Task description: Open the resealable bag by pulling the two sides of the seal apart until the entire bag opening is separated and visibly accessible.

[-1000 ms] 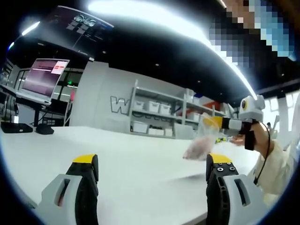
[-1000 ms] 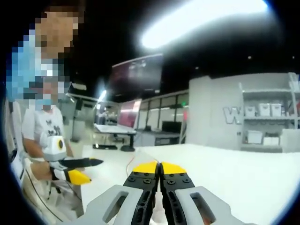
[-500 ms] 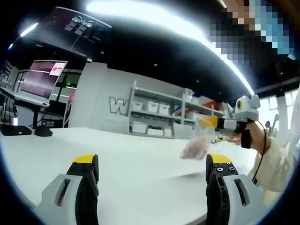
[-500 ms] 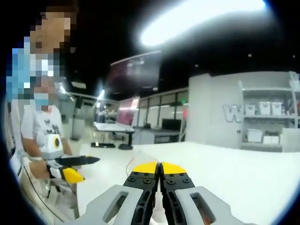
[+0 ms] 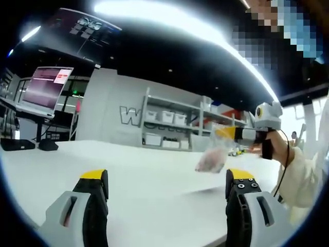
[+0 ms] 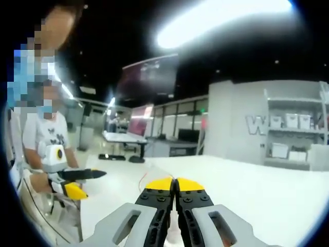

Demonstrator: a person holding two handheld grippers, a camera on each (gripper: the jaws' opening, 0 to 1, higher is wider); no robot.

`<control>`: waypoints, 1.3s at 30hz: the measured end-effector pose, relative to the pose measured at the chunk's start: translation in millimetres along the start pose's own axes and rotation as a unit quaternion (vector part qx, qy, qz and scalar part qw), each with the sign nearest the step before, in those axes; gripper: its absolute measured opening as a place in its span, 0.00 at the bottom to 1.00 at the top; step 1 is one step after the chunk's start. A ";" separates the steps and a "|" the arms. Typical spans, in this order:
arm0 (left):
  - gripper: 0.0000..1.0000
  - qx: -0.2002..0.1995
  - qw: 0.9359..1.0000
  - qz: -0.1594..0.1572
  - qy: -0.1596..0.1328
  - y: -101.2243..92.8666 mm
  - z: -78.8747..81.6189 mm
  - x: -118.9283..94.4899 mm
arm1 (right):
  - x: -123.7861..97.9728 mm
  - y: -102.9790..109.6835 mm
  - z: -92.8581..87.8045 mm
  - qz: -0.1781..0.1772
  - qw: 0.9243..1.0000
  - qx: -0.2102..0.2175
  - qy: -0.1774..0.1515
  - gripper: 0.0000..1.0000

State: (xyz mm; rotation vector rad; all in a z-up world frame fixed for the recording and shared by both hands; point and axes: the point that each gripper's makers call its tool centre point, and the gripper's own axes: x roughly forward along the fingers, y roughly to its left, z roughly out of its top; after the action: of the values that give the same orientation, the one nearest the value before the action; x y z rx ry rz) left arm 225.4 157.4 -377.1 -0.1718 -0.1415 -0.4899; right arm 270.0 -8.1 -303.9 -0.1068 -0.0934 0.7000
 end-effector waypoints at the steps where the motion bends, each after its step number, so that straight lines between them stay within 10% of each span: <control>1: 0.93 0.000 1.000 0.000 0.000 0.0 0.2 0.0 | 1.2 -1.2 -0.1 0.000 1.000 -0.002 0.001 0.00; 39: 0.92 0.005 1.000 0.001 0.013 1.0 -7.1 -1.1 | 32.9 -24.7 -14.4 0.022 0.998 0.027 0.046 0.00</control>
State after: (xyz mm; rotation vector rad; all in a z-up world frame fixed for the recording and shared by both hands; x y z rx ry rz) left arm 225.5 157.4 -384.4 -0.1545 -0.1180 -0.4897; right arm 312.5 -6.6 -313.3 -0.0903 0.0162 0.7392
